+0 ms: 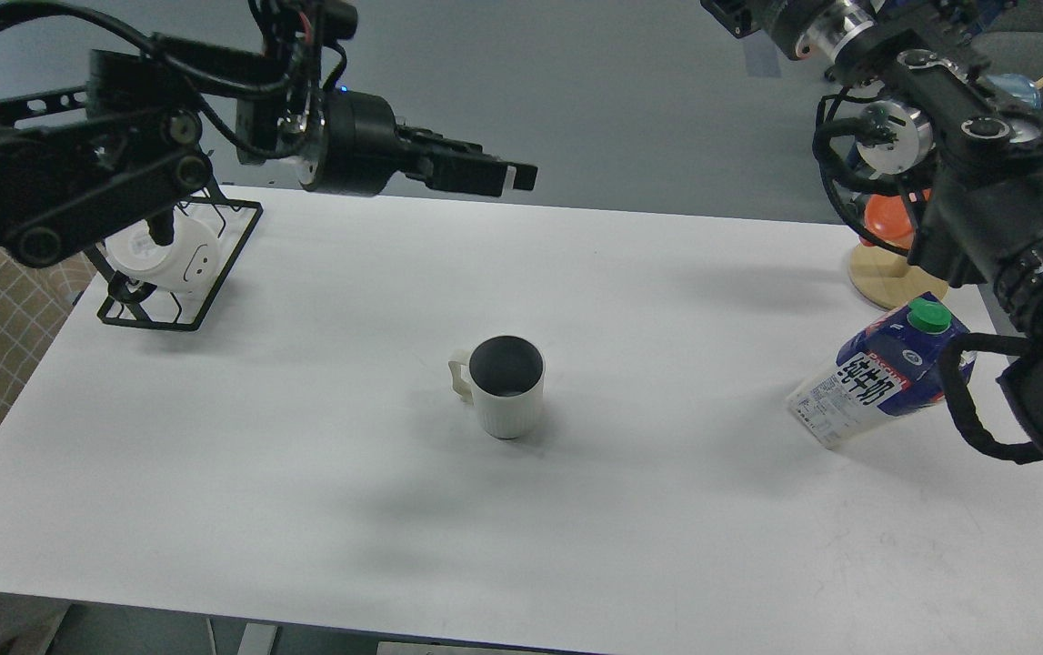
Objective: Place cup and milk with both arms
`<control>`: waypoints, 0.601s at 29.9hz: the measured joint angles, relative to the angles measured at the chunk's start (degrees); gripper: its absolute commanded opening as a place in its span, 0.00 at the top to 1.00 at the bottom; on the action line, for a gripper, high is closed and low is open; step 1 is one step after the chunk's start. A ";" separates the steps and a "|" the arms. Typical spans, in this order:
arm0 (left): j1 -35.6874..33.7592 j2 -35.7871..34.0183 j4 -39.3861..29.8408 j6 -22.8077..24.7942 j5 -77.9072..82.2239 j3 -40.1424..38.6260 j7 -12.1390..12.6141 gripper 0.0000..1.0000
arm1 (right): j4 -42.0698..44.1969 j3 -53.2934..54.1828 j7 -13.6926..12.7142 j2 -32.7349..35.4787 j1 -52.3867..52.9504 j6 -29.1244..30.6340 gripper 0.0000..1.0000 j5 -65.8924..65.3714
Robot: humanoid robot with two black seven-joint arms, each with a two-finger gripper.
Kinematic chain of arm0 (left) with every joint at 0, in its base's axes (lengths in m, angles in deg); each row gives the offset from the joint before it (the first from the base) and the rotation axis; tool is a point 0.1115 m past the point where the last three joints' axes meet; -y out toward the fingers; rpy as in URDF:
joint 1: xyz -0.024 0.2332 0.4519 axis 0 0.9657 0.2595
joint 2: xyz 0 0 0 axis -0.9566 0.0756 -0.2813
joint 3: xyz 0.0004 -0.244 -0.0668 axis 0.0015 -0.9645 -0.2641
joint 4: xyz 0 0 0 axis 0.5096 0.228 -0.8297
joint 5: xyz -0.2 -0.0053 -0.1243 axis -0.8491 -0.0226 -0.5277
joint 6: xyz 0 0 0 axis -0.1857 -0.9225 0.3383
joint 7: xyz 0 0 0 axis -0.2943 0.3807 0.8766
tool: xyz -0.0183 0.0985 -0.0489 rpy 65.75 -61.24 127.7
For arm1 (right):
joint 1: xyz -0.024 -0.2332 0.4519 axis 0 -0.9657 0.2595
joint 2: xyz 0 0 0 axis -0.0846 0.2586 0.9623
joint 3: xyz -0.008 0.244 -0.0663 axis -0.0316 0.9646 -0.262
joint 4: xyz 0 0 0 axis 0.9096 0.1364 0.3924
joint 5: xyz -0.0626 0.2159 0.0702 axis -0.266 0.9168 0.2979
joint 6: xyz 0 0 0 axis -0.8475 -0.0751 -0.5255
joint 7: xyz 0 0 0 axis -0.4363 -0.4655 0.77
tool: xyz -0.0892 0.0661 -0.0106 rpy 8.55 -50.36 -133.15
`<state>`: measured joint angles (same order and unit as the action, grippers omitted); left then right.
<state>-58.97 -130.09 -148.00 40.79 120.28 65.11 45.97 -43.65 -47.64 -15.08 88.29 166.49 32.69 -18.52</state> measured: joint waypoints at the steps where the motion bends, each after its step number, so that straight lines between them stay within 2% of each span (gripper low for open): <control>1: 0.50 -0.70 0.16 0.00 -3.90 -0.86 0.00 0.07 | -1.05 -2.54 0.00 0.57 0.64 0.00 0.00 -0.01; 4: 3.04 -2.62 0.41 -0.73 -16.51 -2.77 0.10 0.07 | -6.98 -9.60 0.00 7.24 2.23 -0.01 0.00 -0.21; 8: 7.15 -4.16 1.22 -4.79 -31.25 -5.51 1.07 0.06 | -22.43 -17.20 0.00 21.03 3.84 -1.48 0.00 -3.75; 14: 13.45 -4.25 2.55 -6.24 -40.90 -14.53 3.59 0.06 | -52.55 -19.93 0.00 46.26 2.17 -12.46 0.00 -22.87; 18: 15.71 -3.95 2.70 -6.21 -41.66 -18.02 4.17 0.06 | -65.91 -20.02 0.00 60.40 -2.28 -18.11 0.00 -31.63</control>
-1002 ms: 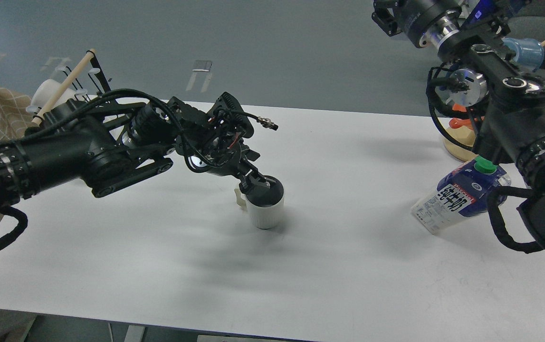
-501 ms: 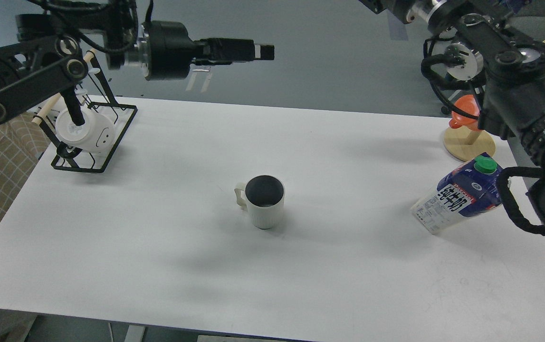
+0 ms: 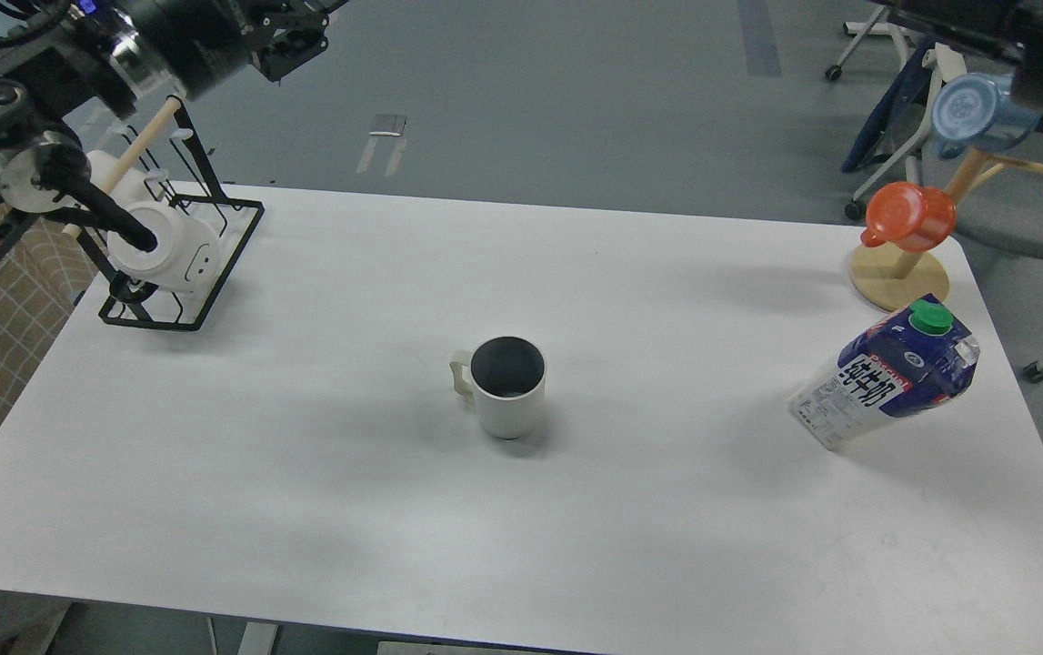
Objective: Place cup and milk with both arms
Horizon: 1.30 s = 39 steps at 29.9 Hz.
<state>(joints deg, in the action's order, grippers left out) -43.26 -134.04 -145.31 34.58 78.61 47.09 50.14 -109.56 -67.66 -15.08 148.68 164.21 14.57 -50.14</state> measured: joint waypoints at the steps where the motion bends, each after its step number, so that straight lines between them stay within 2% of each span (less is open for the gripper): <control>1: 0.22 0.06 -0.01 0.05 -0.02 -0.23 0.06 0.06 | -3.25 0.00 0.00 4.15 -1.71 -1.94 0.00 -2.68; 4: 0.50 0.34 -0.06 0.09 -0.02 -0.46 0.14 0.06 | -9.42 -0.06 0.00 11.90 -6.00 -7.79 0.00 -8.81; 7: 0.57 0.57 -0.04 0.09 0.05 -0.52 0.27 0.06 | -12.21 -0.16 0.00 16.03 -11.57 -16.44 0.00 -15.70; 11: 0.62 0.70 -0.13 0.15 0.11 -0.52 0.48 0.06 | -12.65 -0.53 0.01 17.52 -20.54 -29.89 0.00 -25.67; 14: 0.67 0.74 -0.18 0.18 0.14 -0.52 0.50 0.06 | -12.38 -0.87 0.00 17.48 -27.01 -36.39 0.00 -30.89; 19: 1.21 0.74 -0.50 0.24 0.21 -0.51 0.50 0.06 | -10.88 -1.40 0.01 16.91 -33.29 -37.83 0.00 -36.09; 25: 1.64 0.74 -0.80 0.24 0.23 -0.51 0.50 0.06 | -8.96 -1.47 -0.02 15.31 -35.01 -37.92 0.00 -37.88; 39: 1.82 0.47 -0.88 0.36 0.24 -0.59 0.51 0.06 | -1.29 -1.18 -0.01 5.23 -36.65 -37.92 0.01 -39.86</control>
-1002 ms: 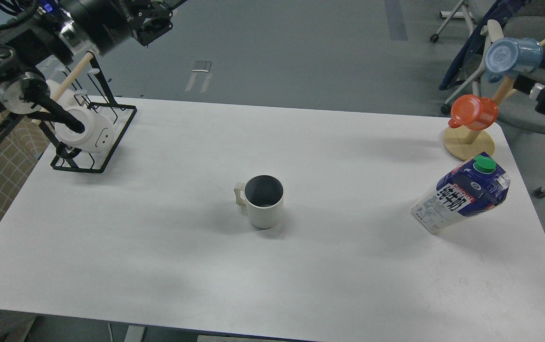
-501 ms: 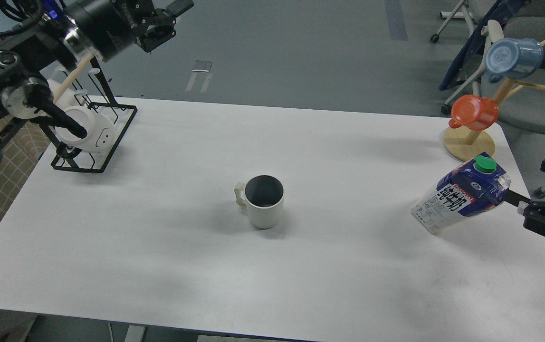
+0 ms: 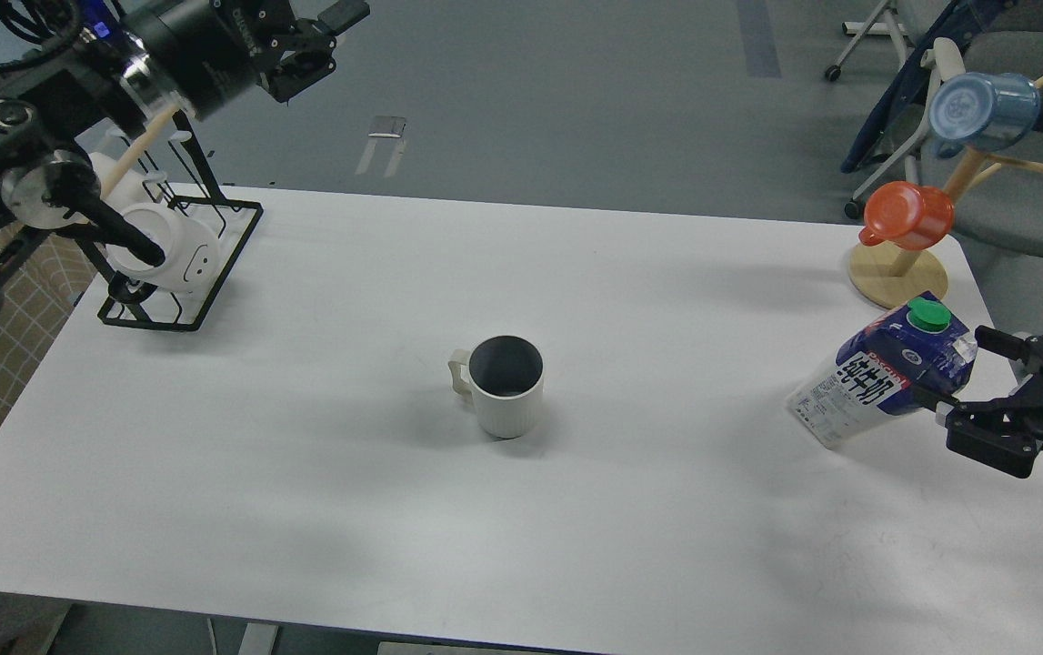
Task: Place cup and milk with both arms
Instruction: 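Move the right gripper to the milk carton and close on it, then lift the milk carton with the right gripper toward the mug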
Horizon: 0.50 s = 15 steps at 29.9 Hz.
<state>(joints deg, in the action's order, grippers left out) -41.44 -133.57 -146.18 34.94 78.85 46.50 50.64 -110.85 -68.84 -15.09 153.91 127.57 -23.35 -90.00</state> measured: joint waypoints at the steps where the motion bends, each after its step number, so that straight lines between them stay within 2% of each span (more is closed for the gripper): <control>1: 0.03 -0.01 0.00 0.02 0.00 0.00 0.00 0.06 | 0.57 0.09 -0.01 -0.78 -0.16 0.00 0.01 0.00; 4: 0.18 -0.01 -0.01 0.06 0.00 -0.03 0.00 0.06 | 1.57 0.20 -0.01 -2.42 -0.52 0.00 0.07 0.00; 7: 0.29 -0.01 -0.04 0.16 0.00 -0.08 0.00 0.06 | 2.17 0.26 0.00 -3.56 -0.77 0.00 0.22 0.00; 9: 0.34 -0.01 -0.07 0.20 0.00 -0.08 0.00 0.06 | 2.67 0.30 0.00 -4.09 -1.01 0.00 0.71 0.02; 10: 0.37 -0.03 -0.09 0.20 0.00 -0.08 0.00 0.06 | 2.88 0.38 0.00 -4.33 -1.15 0.00 0.77 0.06; 13: 0.63 -0.09 -0.14 0.22 0.07 -0.08 0.00 0.06 | 3.10 0.52 0.00 -4.66 -1.52 0.00 0.86 0.11; 15: 0.75 -0.15 -0.16 0.25 0.08 -0.08 0.00 0.06 | 3.10 0.76 0.00 -4.69 -1.80 0.00 0.97 0.15</control>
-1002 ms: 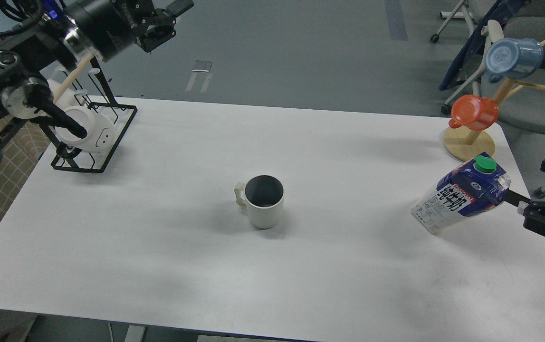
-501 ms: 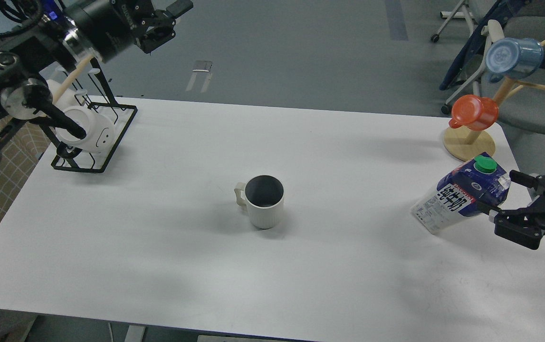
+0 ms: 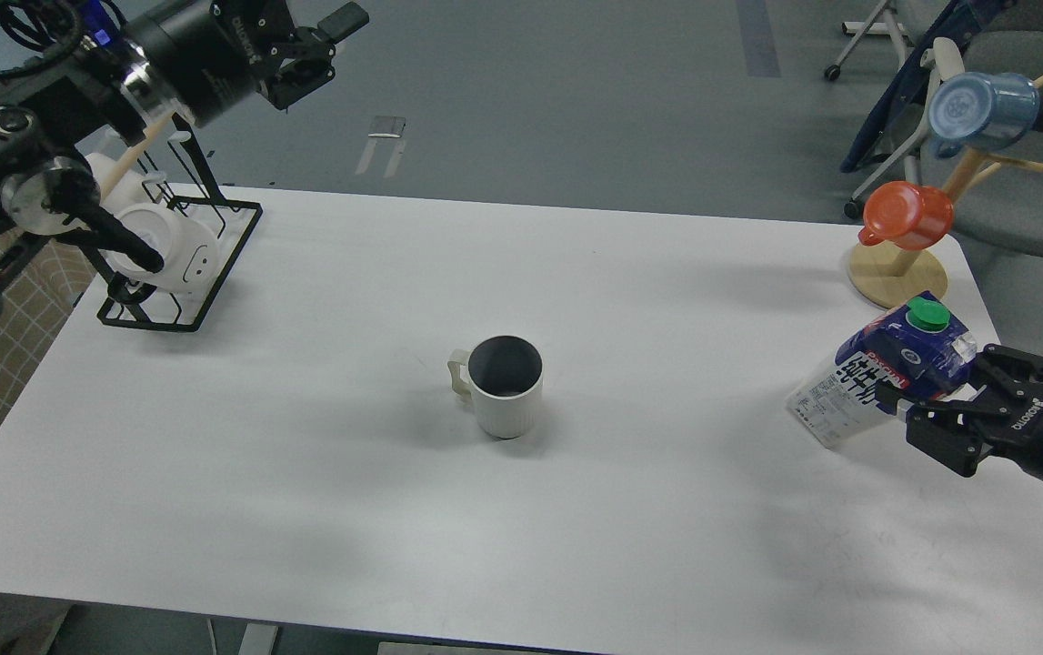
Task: Place cup and milk with both arms
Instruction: 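Lift the milk carton with the right gripper toward the mug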
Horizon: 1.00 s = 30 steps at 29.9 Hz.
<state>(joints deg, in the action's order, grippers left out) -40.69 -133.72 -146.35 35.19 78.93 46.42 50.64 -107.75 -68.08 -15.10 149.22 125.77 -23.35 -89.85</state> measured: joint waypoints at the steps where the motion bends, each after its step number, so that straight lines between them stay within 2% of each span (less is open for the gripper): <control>1: 0.02 -0.02 0.00 0.00 0.00 0.00 0.00 0.06 | -0.02 0.12 0.00 0.00 -0.13 0.01 0.99 0.04; 11: 0.14 0.04 -0.11 0.01 0.00 0.00 0.00 0.06 | -1.82 6.11 0.02 -1.24 0.27 0.02 1.00 0.71; 23: 0.41 0.06 -0.53 0.01 0.00 0.00 0.07 0.06 | 0.55 5.28 0.02 -11.77 7.61 0.02 1.00 0.17; 30: 0.41 0.23 -0.54 0.01 0.01 0.02 0.09 0.06 | 7.68 -2.91 0.00 -21.63 14.97 0.02 1.00 0.48</control>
<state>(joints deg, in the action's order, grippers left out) -40.28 -133.48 -146.89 35.20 78.94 46.44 50.73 -100.07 -70.99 -15.10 127.59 140.73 -23.33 -89.37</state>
